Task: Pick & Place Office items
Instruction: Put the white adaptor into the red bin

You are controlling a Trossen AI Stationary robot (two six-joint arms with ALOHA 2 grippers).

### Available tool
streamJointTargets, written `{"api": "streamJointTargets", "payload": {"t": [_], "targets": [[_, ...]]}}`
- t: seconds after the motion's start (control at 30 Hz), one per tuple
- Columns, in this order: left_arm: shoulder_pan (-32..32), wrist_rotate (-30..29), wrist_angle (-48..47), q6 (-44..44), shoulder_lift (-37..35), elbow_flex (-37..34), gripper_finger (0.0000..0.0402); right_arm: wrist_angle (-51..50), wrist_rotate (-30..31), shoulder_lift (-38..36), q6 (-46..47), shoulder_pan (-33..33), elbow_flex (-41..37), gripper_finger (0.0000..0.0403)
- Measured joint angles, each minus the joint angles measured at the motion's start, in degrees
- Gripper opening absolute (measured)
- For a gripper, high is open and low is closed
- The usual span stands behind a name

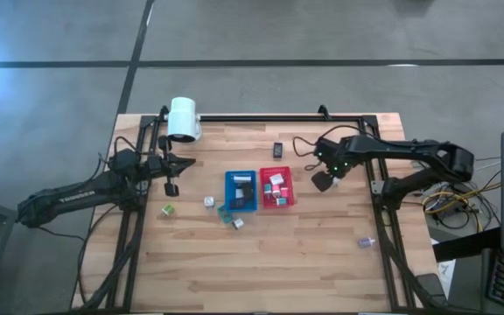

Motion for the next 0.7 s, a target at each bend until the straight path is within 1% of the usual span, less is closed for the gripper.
{"api": "streamJointTargets", "payload": {"t": [0.1,0.23,0.33,0.43,0.57,0.7], "targets": [[0.0,0.0,0.0,0.0,0.0,0.0,0.0012,0.0,1.5,-2.2,0.6,0.3,0.9,0.0255],[0.0,0.0,0.0,0.0,0.0,0.0,0.0012,-1.5,5.1,-2.7,4.0,0.3,1.0,0.0294],[0.0,0.0,0.0,0.0,0.0,0.0,0.0012,-1.7,5.6,-0.9,4.9,0.2,0.1,0.0322],[0.0,0.0,0.0,0.0,0.0,0.0,0.0012,-1.0,5.4,1.9,4.9,0.2,-0.7,0.0342],[0.0,0.0,0.0,0.0,0.0,0.0,0.0012,1.2,6.3,6.0,3.8,0.2,-1.2,0.035],[0.0,0.0,0.0,0.0,0.0,0.0,0.0012,3.9,6.7,9.4,1.7,0.0,-1.1,0.0336]]}}
